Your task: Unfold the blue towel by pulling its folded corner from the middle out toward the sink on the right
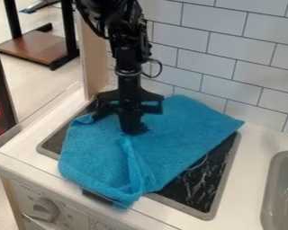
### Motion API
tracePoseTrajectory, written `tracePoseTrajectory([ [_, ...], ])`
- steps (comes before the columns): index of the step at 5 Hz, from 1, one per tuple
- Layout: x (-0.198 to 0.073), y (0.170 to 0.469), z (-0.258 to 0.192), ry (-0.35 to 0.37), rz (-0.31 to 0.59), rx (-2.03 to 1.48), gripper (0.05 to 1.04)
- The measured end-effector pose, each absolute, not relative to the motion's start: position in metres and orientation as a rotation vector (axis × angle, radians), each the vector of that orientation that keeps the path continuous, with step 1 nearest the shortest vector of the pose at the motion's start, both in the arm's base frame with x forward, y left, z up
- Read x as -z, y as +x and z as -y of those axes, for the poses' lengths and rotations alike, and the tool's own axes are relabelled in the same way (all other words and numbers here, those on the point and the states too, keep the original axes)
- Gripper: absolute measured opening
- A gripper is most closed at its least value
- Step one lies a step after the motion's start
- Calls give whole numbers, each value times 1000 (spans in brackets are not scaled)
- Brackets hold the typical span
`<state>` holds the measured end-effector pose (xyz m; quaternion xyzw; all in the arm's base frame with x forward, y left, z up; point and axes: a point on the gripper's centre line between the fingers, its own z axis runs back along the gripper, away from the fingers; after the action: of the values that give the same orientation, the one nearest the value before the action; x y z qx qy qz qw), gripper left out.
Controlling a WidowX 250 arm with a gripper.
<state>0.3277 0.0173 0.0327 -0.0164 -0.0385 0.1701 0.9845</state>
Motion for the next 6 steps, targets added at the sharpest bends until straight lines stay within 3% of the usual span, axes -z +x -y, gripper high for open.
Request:
tracePoseTrajectory([
  [2,-71,325,40,-111,132,-240,48],
  [5,-74,307,125,-178,125,-67,48],
  [6,-58,297,156,-176,111,10,48],
])
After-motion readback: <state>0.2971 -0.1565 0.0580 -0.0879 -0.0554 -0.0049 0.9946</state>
